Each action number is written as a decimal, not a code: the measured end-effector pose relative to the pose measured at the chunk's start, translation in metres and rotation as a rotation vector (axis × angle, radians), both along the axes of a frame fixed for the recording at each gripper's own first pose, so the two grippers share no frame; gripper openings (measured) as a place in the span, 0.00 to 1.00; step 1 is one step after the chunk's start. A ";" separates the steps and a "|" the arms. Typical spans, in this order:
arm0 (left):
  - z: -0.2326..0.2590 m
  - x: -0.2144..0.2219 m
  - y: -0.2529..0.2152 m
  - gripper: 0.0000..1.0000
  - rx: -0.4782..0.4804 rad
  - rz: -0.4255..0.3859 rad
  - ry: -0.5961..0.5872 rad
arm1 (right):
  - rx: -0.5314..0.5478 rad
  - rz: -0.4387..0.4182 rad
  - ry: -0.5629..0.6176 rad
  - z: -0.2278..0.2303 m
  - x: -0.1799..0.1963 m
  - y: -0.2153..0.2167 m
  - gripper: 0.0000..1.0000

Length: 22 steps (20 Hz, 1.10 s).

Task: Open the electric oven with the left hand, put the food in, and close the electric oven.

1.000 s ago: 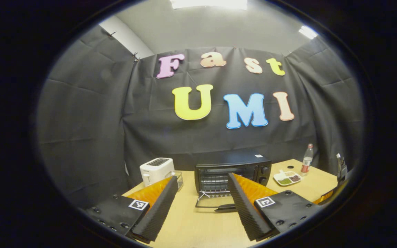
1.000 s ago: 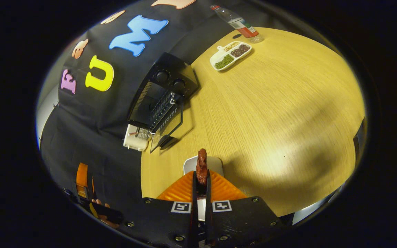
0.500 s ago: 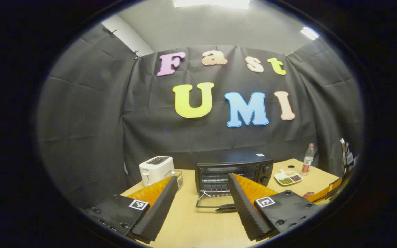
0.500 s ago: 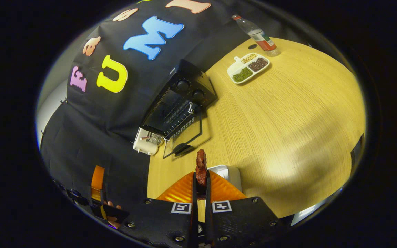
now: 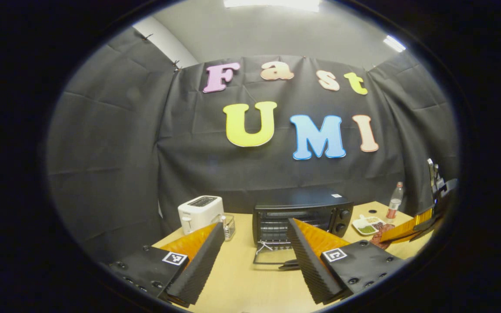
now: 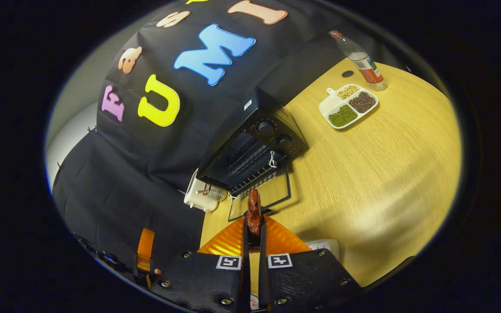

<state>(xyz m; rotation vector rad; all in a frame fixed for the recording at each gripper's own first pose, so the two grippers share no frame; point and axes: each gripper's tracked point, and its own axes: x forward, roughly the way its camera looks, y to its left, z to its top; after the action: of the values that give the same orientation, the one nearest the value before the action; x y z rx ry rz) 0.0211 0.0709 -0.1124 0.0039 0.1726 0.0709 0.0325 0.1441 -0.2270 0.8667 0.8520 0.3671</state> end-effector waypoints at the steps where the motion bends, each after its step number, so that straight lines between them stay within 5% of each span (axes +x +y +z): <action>1: -0.002 0.000 0.007 0.97 -0.002 0.010 0.002 | 0.006 -0.004 -0.004 0.002 0.006 0.005 0.07; 22: -0.033 0.043 0.097 1.00 0.054 0.113 0.064 | 0.057 -0.123 -0.087 -0.029 0.160 0.115 0.07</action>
<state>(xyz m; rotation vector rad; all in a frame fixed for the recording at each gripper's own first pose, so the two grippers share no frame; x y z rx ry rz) 0.0643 0.1681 -0.1451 0.0503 0.2344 0.1881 0.1922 0.2589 -0.2559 0.9447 0.7069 0.3203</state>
